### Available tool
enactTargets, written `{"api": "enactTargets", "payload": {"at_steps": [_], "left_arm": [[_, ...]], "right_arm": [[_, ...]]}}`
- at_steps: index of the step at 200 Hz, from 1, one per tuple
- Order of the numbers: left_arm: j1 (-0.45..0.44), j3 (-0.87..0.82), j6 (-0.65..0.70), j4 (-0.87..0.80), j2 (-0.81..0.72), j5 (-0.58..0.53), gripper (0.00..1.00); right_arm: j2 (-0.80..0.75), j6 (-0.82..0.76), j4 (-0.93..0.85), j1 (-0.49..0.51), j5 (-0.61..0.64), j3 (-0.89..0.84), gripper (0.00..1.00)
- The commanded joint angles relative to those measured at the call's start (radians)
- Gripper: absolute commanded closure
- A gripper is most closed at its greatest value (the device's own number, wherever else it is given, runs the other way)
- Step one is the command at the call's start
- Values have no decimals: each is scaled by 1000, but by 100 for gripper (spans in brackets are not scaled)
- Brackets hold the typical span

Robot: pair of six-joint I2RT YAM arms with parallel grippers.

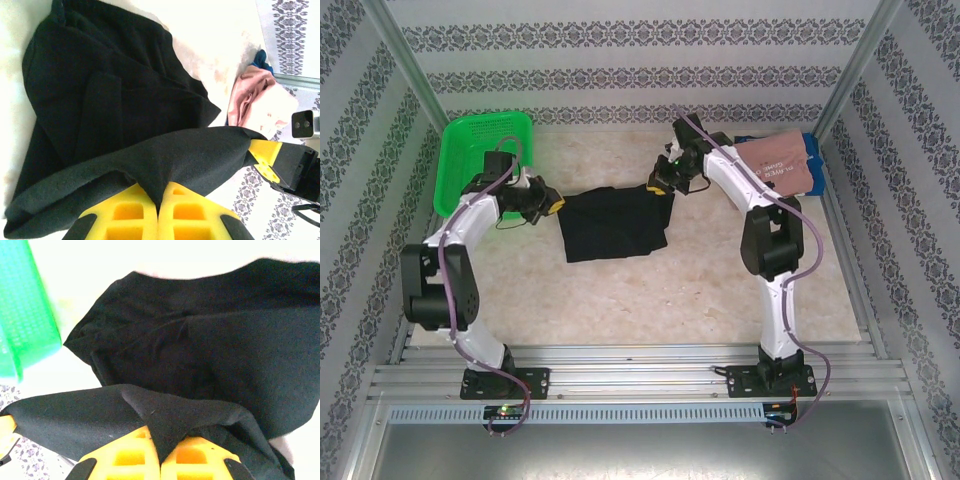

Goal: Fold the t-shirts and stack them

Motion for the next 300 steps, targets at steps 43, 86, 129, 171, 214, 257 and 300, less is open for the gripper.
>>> {"api": "enactTargets", "payload": {"at_steps": [43, 86, 129, 171, 214, 257, 300], "left_arm": [[21, 201, 11, 131, 252, 51, 83], [19, 341, -81, 265, 303, 103, 39], [-21, 366, -21, 224, 195, 122, 28], [-75, 234, 69, 133, 108, 81, 22], [-158, 129, 153, 112, 117, 45, 23], [-158, 75, 195, 113, 160, 11, 24], [-158, 38, 233, 99, 212, -16, 26]], "right_arm": [[209, 4, -61, -38, -16, 220, 89], [170, -39, -51, -69, 33, 292, 66], [-165, -179, 47, -91, 149, -102, 26], [-315, -173, 301, -130, 44, -525, 17], [-243, -148, 516, -111, 13, -650, 13], [-133, -139, 617, -80, -9, -601, 11], [-50, -117, 666, -31, -33, -534, 11]]}}
